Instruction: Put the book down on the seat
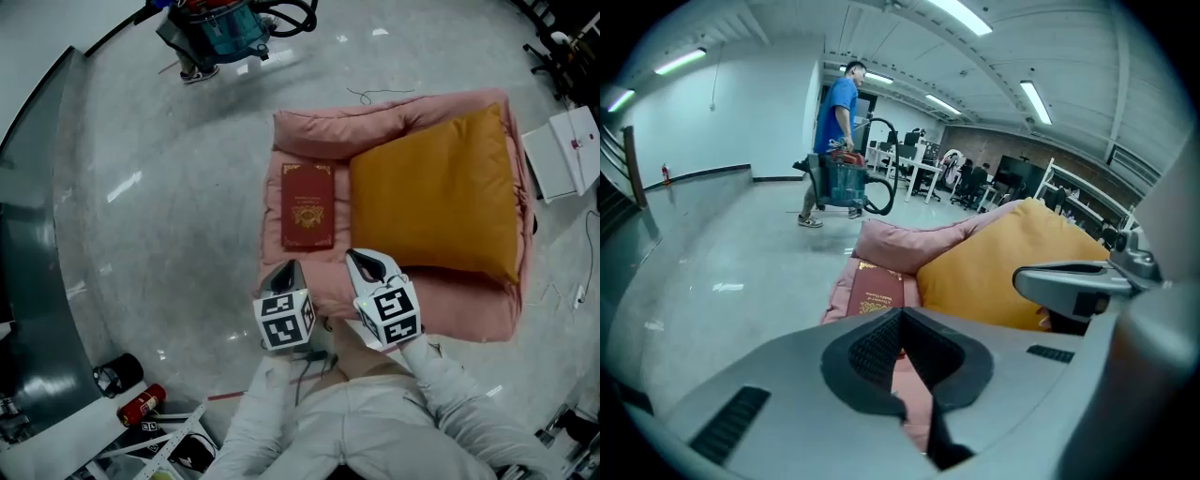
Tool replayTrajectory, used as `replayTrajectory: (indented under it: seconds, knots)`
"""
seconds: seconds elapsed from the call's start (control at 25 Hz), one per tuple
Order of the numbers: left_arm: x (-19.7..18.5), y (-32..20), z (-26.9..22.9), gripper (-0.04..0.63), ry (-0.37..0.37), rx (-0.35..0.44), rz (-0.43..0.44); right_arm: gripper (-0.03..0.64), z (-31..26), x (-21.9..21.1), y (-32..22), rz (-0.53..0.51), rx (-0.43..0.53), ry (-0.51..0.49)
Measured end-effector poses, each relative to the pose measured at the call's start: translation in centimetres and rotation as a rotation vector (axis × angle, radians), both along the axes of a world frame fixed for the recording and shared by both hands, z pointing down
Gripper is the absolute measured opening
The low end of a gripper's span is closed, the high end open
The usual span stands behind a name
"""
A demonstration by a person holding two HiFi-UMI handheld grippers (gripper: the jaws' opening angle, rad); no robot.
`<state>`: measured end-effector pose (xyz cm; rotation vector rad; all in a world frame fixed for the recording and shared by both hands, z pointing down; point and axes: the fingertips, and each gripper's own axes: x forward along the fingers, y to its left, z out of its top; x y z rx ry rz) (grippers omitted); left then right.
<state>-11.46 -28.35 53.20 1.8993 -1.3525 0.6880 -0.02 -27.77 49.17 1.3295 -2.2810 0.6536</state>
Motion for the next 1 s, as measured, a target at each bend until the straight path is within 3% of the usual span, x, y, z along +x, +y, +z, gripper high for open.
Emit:
replayTrajectory:
  seconds: [0.6,1.0]
  knots:
    - [0.9,3.3,-3.5,0.006,0.009,0.031,0.024,-0.002,-1.9,1.6,3.7,0.023,0.009,0.016]
    - [0.1,3.7,-4.1,0.006,0.028,0.019,0.030,-0.002,-3.6,0.2,4.3,-0.005,0.028,0.032]
